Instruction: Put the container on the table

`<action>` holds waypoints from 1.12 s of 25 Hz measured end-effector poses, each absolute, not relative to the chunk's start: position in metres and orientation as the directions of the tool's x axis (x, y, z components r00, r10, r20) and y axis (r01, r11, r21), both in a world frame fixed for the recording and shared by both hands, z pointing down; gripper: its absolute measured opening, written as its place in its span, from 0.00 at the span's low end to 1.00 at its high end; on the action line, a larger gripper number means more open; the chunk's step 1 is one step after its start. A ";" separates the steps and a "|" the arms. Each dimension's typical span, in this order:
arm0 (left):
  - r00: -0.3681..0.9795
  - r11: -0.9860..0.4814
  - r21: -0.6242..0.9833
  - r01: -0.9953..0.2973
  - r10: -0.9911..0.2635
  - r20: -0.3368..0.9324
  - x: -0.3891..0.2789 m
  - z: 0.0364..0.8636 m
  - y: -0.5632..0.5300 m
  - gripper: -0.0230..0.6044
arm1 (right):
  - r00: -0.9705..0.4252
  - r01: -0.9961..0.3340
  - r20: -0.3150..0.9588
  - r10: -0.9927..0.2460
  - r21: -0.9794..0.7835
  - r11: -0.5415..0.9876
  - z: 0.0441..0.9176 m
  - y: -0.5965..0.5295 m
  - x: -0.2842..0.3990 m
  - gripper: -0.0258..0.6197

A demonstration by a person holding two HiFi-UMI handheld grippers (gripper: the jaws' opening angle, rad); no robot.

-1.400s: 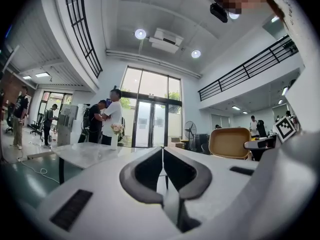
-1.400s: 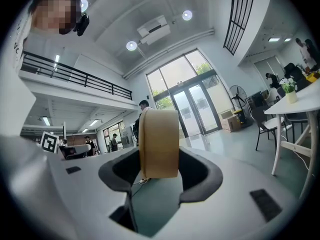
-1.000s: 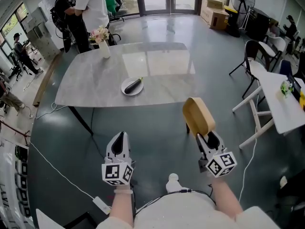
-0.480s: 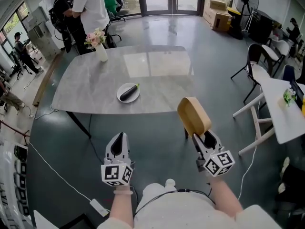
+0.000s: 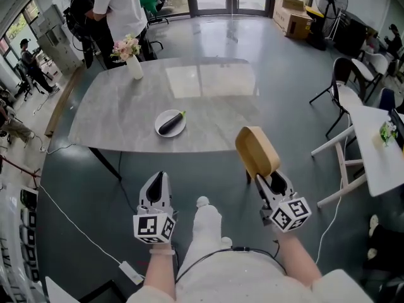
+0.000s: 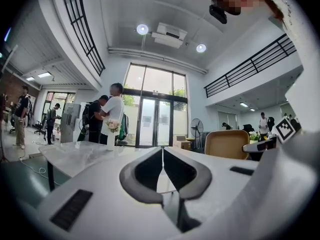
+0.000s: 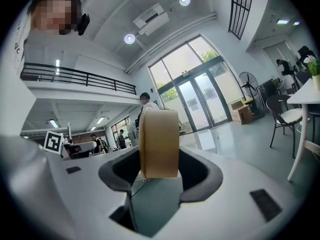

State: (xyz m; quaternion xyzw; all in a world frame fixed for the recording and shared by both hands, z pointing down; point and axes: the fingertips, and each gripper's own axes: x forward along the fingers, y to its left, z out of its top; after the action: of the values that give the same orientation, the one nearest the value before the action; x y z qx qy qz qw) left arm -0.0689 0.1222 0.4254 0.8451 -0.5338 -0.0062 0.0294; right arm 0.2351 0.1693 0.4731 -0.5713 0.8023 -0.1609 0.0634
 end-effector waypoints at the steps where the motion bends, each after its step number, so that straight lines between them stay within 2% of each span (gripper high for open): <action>1: 0.432 -0.430 0.053 -0.901 -0.902 0.021 -0.069 0.425 0.117 0.05 | -0.336 -0.896 0.080 -0.938 -0.335 0.292 0.474 0.164 0.235 0.40; 14: 0.442 -0.440 0.073 -0.895 -0.897 0.019 -0.064 0.427 0.023 0.05 | -0.370 -0.885 0.092 -0.925 -0.339 0.320 0.474 0.074 0.222 0.41; 28: 0.500 -0.497 0.055 -0.866 -0.863 0.066 -0.070 0.428 -0.079 0.05 | -0.336 -0.886 0.142 -0.931 -0.383 0.261 0.488 -0.016 0.207 0.41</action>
State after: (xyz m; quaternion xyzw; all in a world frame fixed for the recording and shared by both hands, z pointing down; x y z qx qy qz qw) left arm -0.0695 -0.0785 0.4278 0.8652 -0.4996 0.0147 0.0404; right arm 0.2072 -0.0161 0.4881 -0.5737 0.7920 -0.2014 0.0560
